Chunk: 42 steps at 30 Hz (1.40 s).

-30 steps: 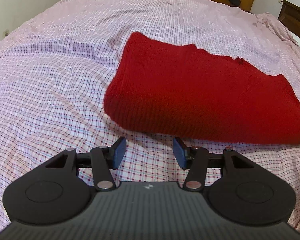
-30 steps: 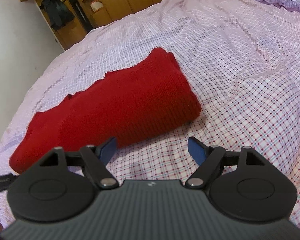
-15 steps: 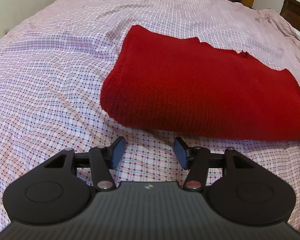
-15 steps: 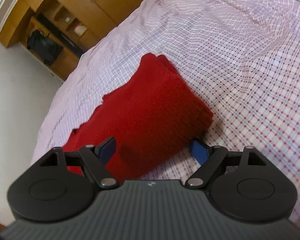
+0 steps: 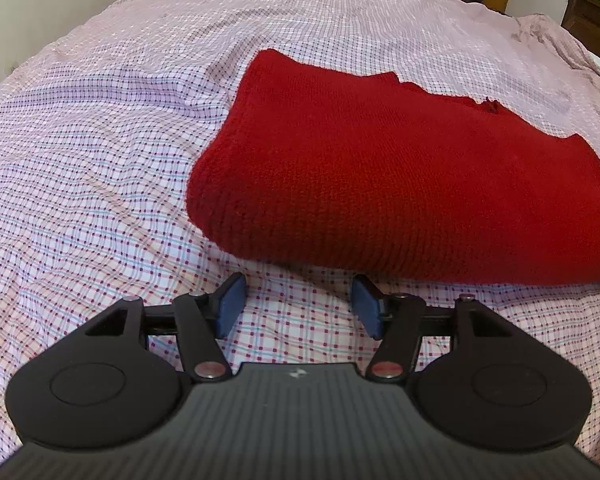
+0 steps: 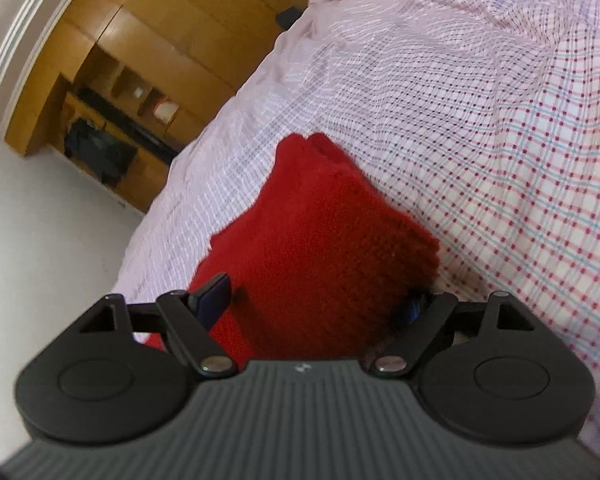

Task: Fold small clothes
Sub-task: 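Grasp the folded cardigan's edge with the right gripper and lift it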

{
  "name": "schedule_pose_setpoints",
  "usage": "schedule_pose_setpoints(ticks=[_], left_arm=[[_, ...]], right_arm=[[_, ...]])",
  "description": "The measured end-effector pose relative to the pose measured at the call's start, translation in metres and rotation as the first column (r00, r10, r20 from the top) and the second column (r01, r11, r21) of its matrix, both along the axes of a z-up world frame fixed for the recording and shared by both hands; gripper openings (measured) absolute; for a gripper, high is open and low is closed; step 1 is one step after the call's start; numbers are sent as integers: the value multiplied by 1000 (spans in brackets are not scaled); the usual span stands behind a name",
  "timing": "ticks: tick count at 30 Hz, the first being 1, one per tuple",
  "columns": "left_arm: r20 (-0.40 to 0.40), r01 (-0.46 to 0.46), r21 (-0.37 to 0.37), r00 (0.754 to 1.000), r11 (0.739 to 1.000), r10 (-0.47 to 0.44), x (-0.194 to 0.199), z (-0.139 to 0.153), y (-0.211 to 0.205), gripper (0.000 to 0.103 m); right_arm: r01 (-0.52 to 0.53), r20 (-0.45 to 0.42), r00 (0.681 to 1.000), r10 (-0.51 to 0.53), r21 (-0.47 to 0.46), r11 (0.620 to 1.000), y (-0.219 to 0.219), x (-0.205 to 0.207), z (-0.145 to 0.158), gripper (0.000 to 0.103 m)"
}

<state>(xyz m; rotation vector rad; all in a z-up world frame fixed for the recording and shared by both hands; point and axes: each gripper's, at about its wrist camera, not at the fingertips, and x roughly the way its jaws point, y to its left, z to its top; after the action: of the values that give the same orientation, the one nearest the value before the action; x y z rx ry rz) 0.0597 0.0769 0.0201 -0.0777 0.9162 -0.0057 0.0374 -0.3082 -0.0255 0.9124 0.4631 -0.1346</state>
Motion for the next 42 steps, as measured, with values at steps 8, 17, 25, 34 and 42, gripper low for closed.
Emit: schedule_pose_setpoints(ticks=[8,17,25,34,42], left_arm=[[2,-3,-5,1000,1000,3,-2,3,1,65],[38,-9,-3,999,1000,9,-13,24,11,65],[63,-4,-43,998,999,6,-16,35,14,65],[169,3,-61,986,998,7,-25,59,20,65],[222,59,-135,975,989,-28,7,69,10,63]], right_arm=[[51,23,998,-52,34,998,-3,16,-3,38],[82,126,988,-93,86,993,-23,-6,14,29],[49,62,997,-44,-80,996,-30,-2,30,29],[-9,54,998,26,-298,955,-6,8,59,29],[-20,67,997,44,-317,948,-7,10,63,29]])
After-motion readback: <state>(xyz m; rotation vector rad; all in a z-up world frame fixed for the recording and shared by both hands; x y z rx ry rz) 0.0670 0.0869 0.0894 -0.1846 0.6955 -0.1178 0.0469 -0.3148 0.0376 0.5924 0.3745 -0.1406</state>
